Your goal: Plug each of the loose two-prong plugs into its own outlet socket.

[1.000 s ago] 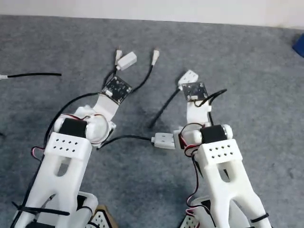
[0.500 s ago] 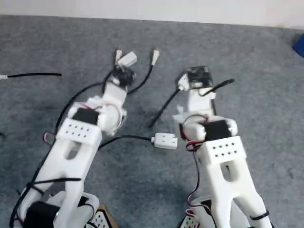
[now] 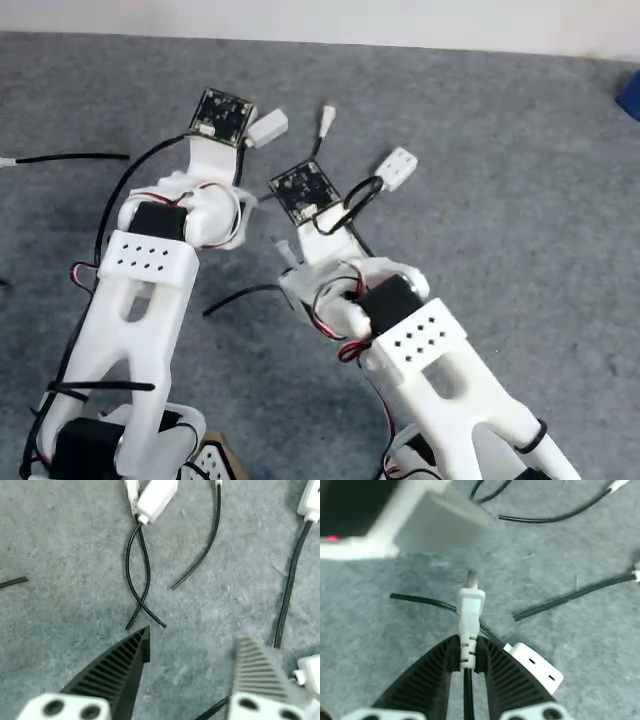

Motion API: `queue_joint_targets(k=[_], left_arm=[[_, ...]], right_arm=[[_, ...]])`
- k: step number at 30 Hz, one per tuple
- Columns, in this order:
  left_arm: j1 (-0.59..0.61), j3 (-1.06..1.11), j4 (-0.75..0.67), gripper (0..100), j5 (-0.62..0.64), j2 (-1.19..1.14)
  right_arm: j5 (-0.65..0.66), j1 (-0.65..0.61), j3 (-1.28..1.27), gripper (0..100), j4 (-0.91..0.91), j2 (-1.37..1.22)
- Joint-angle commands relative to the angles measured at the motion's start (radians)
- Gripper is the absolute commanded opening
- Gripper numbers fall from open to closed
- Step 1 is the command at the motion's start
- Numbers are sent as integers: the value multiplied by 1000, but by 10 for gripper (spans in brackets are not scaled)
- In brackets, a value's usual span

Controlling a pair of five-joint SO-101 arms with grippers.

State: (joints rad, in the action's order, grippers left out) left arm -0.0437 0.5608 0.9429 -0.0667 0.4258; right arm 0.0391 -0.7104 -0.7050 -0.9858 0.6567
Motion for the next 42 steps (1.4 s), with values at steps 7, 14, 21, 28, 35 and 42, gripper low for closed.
queue_joint_targets(k=[7, 14, 21, 28, 35, 42], left_arm=[[15, -53, 12, 322, -51, 19], [5, -165, 75, 322, -54, 13], [5, -231, 143, 322, -55, 10], [-10, -243, 163, 322, -55, 19], [-111, -242, 222, 326, -54, 19], [-148, -291, 227, 326, -52, 13]], right_arm=[[12, 147, 54, 8, 143, 36], [66, 159, 36, 7, 147, 28], [61, 156, -10, 7, 162, 35], [60, 159, -31, 7, 168, 27], [60, 159, -38, 7, 202, 27], [60, 173, -39, 7, 202, 27]])
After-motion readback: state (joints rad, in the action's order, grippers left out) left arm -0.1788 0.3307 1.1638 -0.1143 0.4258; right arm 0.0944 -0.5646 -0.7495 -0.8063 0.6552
